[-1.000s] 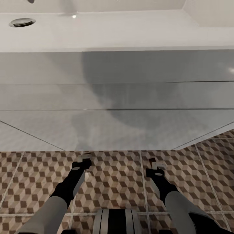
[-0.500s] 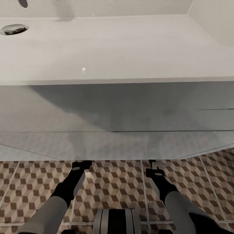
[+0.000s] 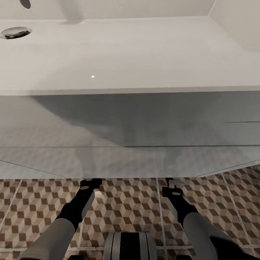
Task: Take the four mousetraps from the cabinet in the bathroom and place them on the bathroom floor. Make sure all four end up on the same floor surface, and ensure that at least two of them are either under or directly next to the same bathroom sink.
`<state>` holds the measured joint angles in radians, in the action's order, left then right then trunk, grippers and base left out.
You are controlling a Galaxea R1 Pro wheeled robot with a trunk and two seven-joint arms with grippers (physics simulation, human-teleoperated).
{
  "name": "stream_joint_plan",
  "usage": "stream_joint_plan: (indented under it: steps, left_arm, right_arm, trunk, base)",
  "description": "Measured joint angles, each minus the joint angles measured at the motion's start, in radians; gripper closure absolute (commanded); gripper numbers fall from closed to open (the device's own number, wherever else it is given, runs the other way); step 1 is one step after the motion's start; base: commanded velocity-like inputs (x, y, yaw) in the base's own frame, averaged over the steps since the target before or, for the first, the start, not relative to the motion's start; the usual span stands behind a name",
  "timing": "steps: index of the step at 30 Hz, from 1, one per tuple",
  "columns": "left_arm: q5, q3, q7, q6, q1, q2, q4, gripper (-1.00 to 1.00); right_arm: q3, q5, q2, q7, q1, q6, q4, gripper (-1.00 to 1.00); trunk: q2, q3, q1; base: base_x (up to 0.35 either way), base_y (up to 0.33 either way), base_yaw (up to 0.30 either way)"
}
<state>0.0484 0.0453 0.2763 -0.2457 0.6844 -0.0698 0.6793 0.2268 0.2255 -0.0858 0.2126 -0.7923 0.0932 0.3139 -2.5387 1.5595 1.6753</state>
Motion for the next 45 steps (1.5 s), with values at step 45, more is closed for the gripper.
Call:
stream_joint_plan:
  steps: [45]
  left_arm:
    - [-0.002, 0.012, -0.017, -0.003, 0.001, -0.005, -0.079, 1.00]
  right_arm:
    - [-0.003, 0.000, -0.001, 0.000, -0.063, -0.081, -0.041, 1.00]
  trunk:
    - [0.000, 0.000, 0.000]
  base:
    - [0.000, 0.000, 0.000]
